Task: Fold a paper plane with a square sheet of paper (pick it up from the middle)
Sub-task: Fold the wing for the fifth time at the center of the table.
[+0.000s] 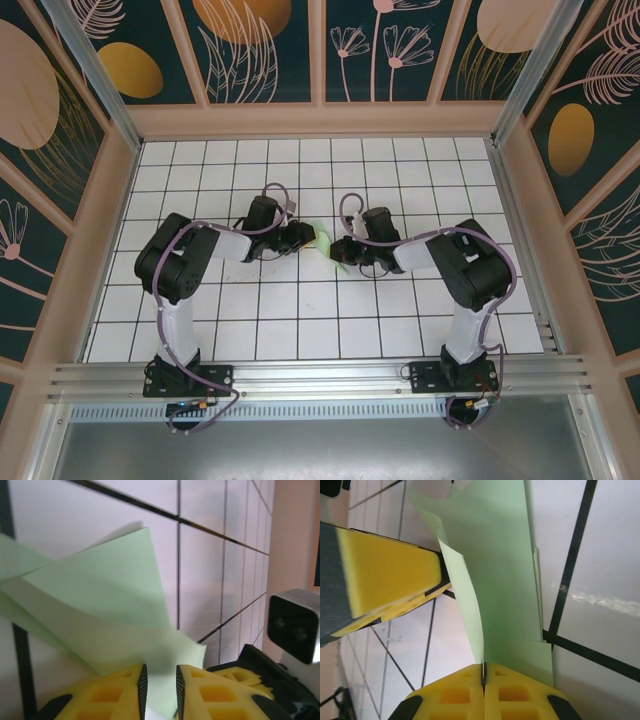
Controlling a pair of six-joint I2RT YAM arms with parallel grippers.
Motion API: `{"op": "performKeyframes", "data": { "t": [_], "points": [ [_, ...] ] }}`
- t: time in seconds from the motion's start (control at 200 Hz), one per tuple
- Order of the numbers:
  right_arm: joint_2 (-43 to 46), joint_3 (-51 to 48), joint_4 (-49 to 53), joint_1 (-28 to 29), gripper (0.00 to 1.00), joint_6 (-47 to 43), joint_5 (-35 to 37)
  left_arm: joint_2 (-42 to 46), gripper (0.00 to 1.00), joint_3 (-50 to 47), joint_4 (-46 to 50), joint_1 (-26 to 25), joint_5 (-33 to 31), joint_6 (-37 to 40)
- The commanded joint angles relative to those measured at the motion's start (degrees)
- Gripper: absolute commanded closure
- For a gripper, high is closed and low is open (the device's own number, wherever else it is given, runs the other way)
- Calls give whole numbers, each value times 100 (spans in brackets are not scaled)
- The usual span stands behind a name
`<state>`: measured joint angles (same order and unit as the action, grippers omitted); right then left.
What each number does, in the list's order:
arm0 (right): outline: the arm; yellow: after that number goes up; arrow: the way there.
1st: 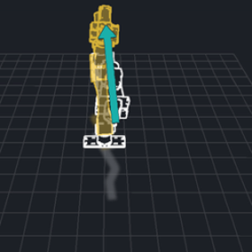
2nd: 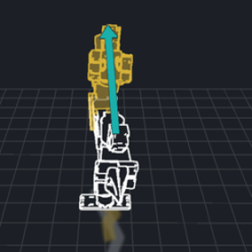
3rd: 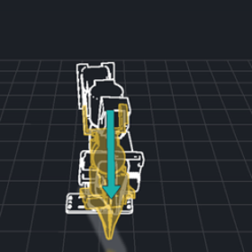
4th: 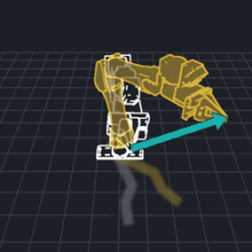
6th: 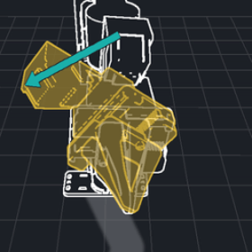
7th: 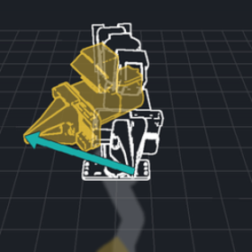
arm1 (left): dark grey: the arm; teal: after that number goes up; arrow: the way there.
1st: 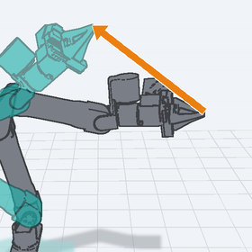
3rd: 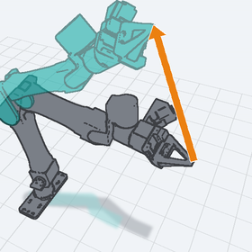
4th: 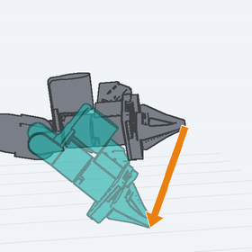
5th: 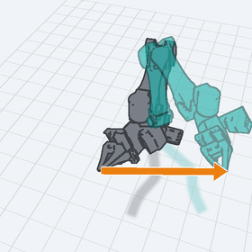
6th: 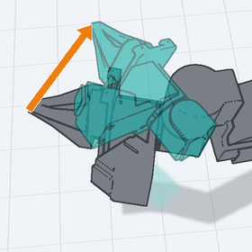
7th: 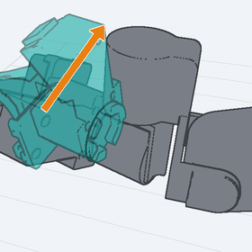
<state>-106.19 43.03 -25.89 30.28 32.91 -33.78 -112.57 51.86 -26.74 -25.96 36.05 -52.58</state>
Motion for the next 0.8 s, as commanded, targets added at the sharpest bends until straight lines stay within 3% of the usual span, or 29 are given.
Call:
{"op": "performKeyframes", "data": {
  "t": [0.0,0.47,0.796],
  "points": [
    [-65,-191,-718,-91,97,515,-499,391,70,-64,-186,-24,25,143],
    [-578,-338,-1678,-179,99,1601,-870,380,67,-797,-1439,-46,304,-244],
    [-676,-393,-1509,-265,100,1783,-717,230,70,-830,-1502,-128,359,-244]
  ]
}}
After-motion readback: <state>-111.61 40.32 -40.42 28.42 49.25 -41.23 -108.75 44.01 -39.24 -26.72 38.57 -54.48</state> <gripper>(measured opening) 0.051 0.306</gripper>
